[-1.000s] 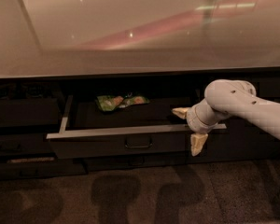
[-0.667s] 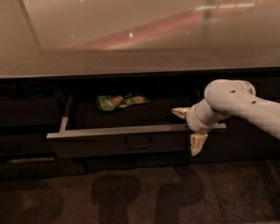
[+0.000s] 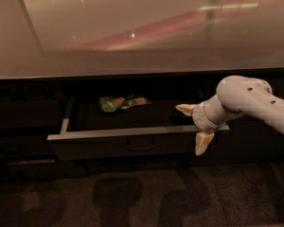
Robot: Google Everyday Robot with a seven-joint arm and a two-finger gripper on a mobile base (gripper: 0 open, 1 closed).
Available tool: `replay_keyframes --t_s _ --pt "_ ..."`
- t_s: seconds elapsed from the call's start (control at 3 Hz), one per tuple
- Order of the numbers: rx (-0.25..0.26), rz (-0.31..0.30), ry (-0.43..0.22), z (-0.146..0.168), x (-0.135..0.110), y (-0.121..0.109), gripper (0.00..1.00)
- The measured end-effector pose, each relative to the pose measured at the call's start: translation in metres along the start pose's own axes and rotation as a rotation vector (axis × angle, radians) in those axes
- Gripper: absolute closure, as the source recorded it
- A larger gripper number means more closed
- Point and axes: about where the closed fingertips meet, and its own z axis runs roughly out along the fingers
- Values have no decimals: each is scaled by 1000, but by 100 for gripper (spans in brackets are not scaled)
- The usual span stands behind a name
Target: Open top drawer
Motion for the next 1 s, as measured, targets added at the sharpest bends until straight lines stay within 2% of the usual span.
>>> replay_keyframes --t_s 0.67,1.0 --pt "8 6 -15 1 0 -3 0" --pt "77 -22 -10 -35 -21 -7 0"
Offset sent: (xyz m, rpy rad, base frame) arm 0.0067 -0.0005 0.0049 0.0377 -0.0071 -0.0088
